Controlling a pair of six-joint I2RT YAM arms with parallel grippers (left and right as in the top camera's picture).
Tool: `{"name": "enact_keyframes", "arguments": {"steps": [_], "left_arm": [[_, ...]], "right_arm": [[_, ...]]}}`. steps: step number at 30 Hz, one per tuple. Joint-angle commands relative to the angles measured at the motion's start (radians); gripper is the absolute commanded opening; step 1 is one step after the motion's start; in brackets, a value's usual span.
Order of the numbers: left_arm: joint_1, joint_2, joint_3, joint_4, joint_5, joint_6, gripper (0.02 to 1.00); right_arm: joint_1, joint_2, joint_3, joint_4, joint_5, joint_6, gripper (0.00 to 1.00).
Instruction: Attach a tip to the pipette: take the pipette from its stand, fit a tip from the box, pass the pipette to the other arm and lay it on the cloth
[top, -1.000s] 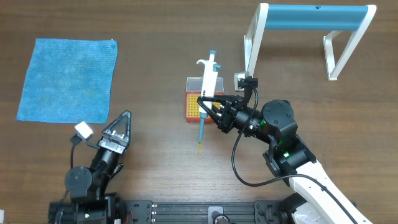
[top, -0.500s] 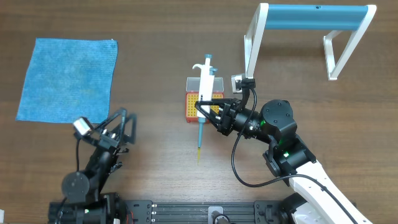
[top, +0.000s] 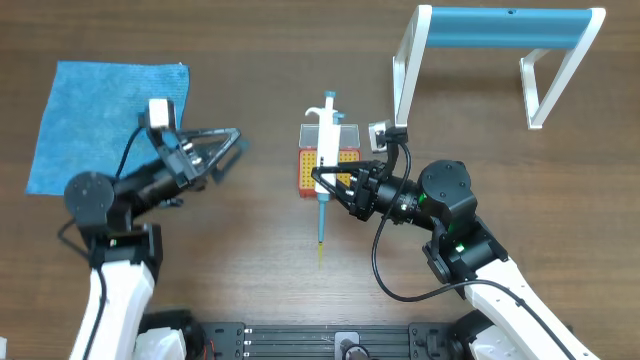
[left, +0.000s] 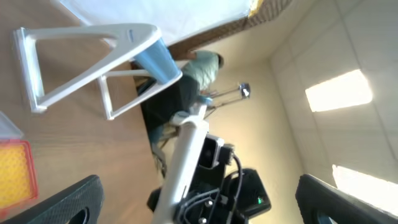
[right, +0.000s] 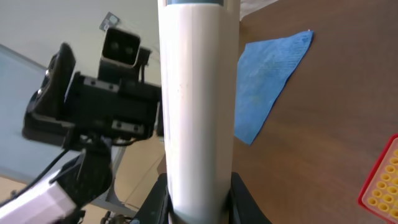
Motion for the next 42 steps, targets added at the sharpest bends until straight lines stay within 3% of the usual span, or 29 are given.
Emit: {"name": "enact_keyframes", "arguments": {"steps": [1,4,9,13,19,41,42], "left_arm": [[-0.029,0.170,0.023,0.275,0.089,-0.040,0.998],[-0.117,0.219,0.024,0.457,0.074,-0.040,0.998],[-0.311,0.289,0.024,0.473,-0.002,0.030,0.996],[-0.393,0.349,0.024,0.473,-0.061,0.077,0.998],[-0.396,0.396,0.076,0.473,-0.075,0.142,0.963],[-0.397,0.396,0.143,0.397,0.003,0.166,0.961],[-0.397,0.396,0.143,0.397,0.010,0.166,0.869]], "right_arm": [[0.002,-0.004,0.026,0.008,-0.058,0.008,0.080],[0.002,-0.004,0.026,0.012,-0.083,0.008,0.080],[0.002,-0.004,0.026,0.026,-0.100,0.008,0.080],[0.002,-0.004,0.026,0.027,-0.110,0.008,0.080],[0.002,-0.004,0.026,0.026,-0.174,0.016,0.080],[0.002,-0.004,0.026,0.026,-0.177,0.016,0.082],[0.002,-0.004,0.026,0.027,-0.177,0.016,0.080]]}}
